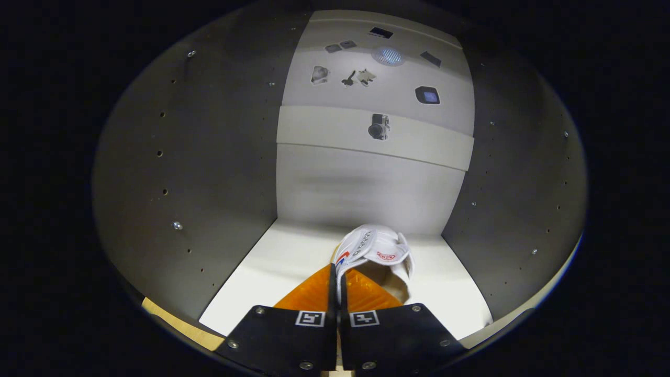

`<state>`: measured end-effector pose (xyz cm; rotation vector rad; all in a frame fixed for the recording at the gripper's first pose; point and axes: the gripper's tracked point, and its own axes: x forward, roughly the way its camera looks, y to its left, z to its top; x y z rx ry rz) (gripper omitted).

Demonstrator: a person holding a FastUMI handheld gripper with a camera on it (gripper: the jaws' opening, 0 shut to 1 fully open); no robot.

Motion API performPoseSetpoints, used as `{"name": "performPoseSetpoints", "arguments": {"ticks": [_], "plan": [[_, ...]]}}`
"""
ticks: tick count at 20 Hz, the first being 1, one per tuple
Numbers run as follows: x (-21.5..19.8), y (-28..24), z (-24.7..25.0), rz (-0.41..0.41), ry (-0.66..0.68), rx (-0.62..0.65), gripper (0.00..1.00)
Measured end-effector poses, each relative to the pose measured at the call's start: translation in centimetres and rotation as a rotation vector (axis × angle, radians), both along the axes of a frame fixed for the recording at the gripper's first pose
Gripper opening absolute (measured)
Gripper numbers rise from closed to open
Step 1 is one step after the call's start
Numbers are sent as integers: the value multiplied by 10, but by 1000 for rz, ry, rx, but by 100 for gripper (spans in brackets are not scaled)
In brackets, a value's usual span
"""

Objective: Open the shoe cabinet door, grab the shoes and put them into the shoe cabinet, then close the shoe cabinet door.

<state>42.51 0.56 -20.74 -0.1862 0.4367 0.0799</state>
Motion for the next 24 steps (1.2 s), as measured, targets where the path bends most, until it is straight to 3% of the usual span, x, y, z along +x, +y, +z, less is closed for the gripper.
{"name": "performPoseSetpoints", "arguments": {"ticks": [3,4,7,12,13,14,18,24], "plan": [[-1,5,0,0,3,2,12],[-1,4,4,-10,-13,0,25],[-1,8,25,-7,-67,-12,40],[-22,18,60,12,-140,19,50],[-35,19,72,11,-169,26,53],[-46,18,82,11,-188,31,64],[-115,12,130,-10,-274,59,91],[-238,-18,181,-69,-345,129,94]]}}
